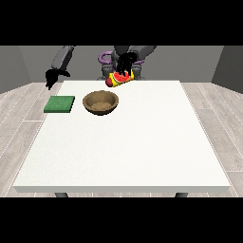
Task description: Pick the cup and pour the ball into the bowl, then pick the bowl and place it on the pad
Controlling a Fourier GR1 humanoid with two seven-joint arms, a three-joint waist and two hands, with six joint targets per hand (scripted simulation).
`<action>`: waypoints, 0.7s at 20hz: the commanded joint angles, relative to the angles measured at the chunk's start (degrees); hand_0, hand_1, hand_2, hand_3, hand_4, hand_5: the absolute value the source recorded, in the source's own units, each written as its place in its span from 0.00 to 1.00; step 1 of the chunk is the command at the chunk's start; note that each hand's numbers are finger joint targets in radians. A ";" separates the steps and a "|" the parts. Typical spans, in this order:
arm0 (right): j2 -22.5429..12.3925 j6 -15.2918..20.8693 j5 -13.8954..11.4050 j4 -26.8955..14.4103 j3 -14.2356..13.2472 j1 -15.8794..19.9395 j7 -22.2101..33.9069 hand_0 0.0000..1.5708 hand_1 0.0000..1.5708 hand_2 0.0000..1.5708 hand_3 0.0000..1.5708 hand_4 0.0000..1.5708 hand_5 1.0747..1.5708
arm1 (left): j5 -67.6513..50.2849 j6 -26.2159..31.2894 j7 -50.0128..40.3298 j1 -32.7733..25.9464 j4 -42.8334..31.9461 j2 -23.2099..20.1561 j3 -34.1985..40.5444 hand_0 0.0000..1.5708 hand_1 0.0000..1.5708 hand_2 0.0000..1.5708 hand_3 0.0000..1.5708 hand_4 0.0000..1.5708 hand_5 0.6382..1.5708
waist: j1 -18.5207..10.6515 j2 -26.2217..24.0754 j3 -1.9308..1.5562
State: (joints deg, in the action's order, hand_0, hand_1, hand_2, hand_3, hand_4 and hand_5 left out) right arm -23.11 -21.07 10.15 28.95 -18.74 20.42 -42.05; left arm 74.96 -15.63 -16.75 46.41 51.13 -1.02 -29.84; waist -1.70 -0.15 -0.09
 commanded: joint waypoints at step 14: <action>-0.90 -2.31 0.45 -1.49 0.37 1.78 -2.43 0.00 0.00 0.10 0.18 0.27 0.92 | 14.24 17.20 -0.65 4.61 5.94 1.00 -11.23 0.24 0.24 1.00 1.00 0.61 1.00 | 1.01 3.21 0.01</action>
State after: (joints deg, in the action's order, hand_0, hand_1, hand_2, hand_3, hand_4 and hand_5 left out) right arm -24.47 -21.29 10.70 27.42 -18.90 21.33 -43.26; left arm 85.05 -0.63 -17.71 51.19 57.99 -0.33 -36.70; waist -1.55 2.37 -0.07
